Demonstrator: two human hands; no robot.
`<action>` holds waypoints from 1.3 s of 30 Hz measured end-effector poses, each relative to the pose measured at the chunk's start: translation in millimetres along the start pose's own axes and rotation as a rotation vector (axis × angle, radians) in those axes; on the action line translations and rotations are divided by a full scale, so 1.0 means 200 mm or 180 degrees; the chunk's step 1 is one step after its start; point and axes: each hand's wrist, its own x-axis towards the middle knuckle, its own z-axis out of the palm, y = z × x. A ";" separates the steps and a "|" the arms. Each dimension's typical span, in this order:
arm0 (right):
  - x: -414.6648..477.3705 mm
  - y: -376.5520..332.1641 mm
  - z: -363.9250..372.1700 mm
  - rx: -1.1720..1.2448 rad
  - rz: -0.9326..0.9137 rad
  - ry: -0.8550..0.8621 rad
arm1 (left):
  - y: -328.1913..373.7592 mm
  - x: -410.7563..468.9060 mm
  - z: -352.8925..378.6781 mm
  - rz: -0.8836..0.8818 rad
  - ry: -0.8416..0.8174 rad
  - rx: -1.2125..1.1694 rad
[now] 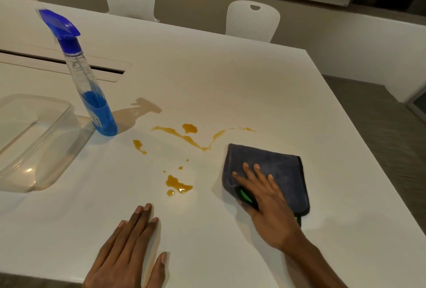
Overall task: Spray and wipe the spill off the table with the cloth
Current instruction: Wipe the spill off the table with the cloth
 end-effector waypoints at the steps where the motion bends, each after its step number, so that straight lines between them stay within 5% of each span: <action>1: 0.04 0.03 -0.01 0.0048 0.0111 0.0088 | 0.00 0.00 0.00 0.0001 0.0013 0.0002; 6: 0.39 -0.02 -0.01 0.0015 0.0499 0.0220 | 0.03 0.01 -0.04 -0.0046 0.0082 0.0007; 12: 0.12 -0.21 0.08 -0.0052 -0.0004 0.0245 | 0.00 0.00 -0.01 -0.0008 0.0015 0.0024; 22: 0.29 0.20 -0.08 -0.0029 0.0770 0.0349 | 0.00 0.00 -0.01 0.0005 0.0050 -0.0008; 31: -0.21 0.02 0.03 0.0098 -0.0243 0.0073 | 0.01 0.01 -0.02 -0.0013 0.0028 0.0016; 39: -0.03 0.31 -0.15 0.0274 0.0588 0.0332 | 0.05 0.00 -0.05 -0.0089 -0.0021 -0.0095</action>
